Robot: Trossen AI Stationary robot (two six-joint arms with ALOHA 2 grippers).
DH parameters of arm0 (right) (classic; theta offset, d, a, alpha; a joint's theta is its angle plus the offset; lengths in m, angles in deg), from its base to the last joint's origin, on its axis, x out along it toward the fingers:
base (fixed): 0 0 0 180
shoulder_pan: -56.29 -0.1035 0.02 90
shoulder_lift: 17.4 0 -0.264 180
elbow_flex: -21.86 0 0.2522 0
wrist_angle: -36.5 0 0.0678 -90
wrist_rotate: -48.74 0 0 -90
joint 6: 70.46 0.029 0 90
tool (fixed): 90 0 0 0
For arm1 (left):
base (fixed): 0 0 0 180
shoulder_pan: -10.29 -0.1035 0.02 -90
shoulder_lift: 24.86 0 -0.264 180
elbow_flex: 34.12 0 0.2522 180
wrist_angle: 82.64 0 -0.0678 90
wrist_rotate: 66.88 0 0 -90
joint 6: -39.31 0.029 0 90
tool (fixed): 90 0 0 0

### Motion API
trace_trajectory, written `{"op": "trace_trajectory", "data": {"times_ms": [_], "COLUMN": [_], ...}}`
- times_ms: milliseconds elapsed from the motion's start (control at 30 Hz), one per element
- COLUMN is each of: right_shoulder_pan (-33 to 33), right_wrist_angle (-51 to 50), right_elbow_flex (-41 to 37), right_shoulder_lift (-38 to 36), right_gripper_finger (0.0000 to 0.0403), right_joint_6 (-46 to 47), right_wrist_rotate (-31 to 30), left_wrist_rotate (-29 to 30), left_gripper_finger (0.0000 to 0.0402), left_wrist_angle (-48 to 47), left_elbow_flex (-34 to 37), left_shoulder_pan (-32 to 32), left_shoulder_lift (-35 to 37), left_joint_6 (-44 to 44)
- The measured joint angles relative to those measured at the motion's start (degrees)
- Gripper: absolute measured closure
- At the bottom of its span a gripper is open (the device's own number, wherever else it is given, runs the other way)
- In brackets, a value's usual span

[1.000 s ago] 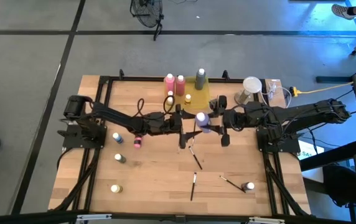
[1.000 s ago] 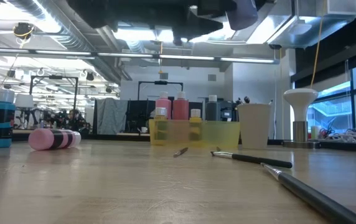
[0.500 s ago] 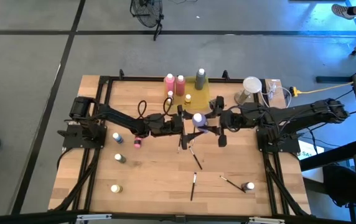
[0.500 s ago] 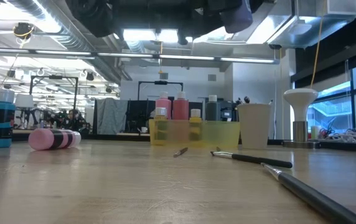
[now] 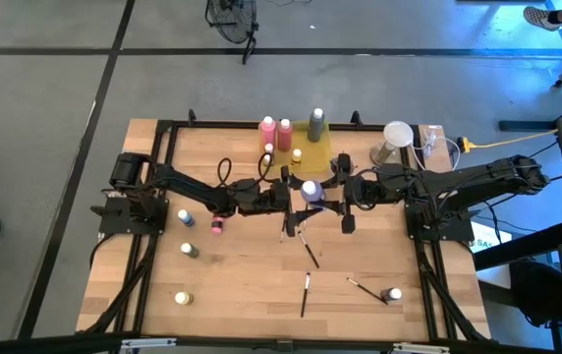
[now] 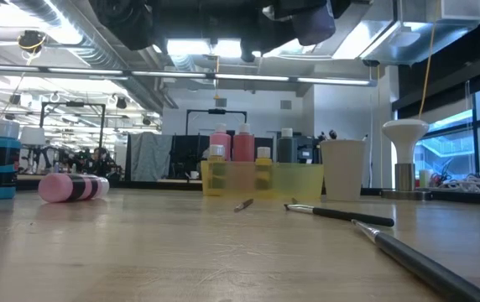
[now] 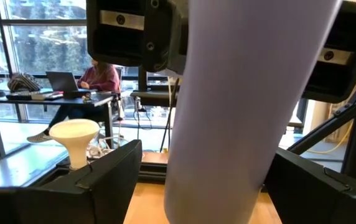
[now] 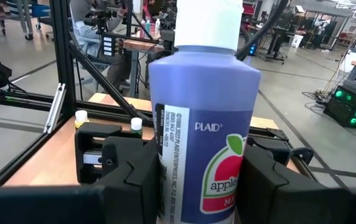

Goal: Pick & Place Paint Supplies
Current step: Put the large blue paint bottle into the yellow bin

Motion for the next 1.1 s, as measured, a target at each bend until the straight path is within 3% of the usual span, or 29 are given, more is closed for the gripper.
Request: {"op": "trace_trajectory", "data": {"times_ms": [433, 900, 1100], "right_shoulder_pan": [0.00, 0.04, 0.04], "right_wrist_angle": [1.30, 1.15, 1.15], "right_elbow_flex": [0.00, 0.00, 0.00], "right_shoulder_lift": [0.00, 0.00, 0.17], "right_gripper_finger": [0.0253, 0.0251, 0.0247], "right_joint_6": [-0.04, -0.22, -0.17], "right_wrist_rotate": [0.56, -0.09, -0.08], "left_wrist_rotate": [-0.09, 0.03, -0.12], "left_gripper_finger": [0.0098, 0.0204, 0.0212], "left_wrist_angle": [0.35, 0.11, 0.05], "left_elbow_flex": [0.00, 0.00, 0.02], "left_shoulder_pan": [0.02, 0.06, 0.04], "left_shoulder_lift": [-0.63, -0.63, -0.63], "left_joint_6": [0.97, 1.20, 1.20]}}
